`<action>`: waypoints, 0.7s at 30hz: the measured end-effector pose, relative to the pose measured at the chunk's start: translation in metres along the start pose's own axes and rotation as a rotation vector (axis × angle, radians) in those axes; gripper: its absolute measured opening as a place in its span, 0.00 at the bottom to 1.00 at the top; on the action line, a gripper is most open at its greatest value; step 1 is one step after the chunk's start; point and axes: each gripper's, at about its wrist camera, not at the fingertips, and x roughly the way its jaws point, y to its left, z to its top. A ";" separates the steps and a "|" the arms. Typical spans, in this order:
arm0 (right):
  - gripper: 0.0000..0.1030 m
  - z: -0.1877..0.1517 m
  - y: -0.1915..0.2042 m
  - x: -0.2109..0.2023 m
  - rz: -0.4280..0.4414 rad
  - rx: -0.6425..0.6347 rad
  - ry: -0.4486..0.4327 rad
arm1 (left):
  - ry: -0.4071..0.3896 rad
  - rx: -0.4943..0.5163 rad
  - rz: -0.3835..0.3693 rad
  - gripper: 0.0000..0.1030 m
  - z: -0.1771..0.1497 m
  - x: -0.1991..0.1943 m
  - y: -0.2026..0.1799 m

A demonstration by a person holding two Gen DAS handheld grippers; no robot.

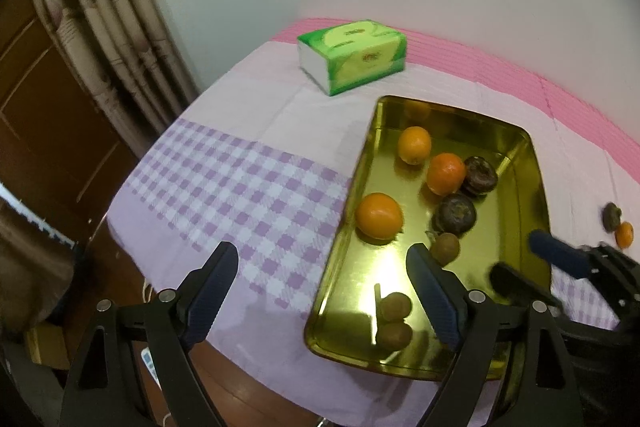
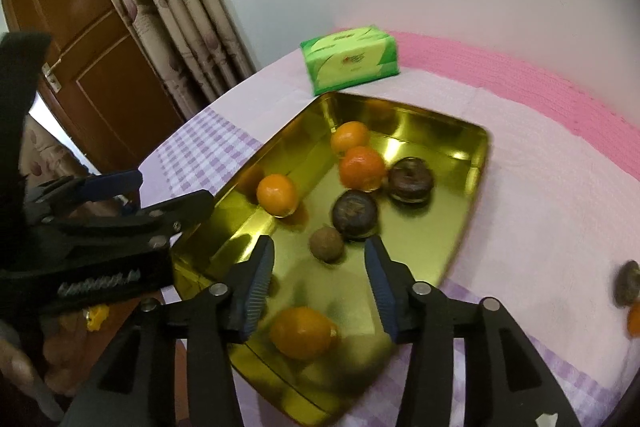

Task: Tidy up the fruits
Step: 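Grasp the dark mangosteen with the left gripper while the right gripper grasps the orange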

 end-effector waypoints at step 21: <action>0.62 -0.082 -0.211 -0.098 -0.407 0.035 -0.021 | 0.020 0.247 -0.324 0.84 -0.007 -0.047 -0.106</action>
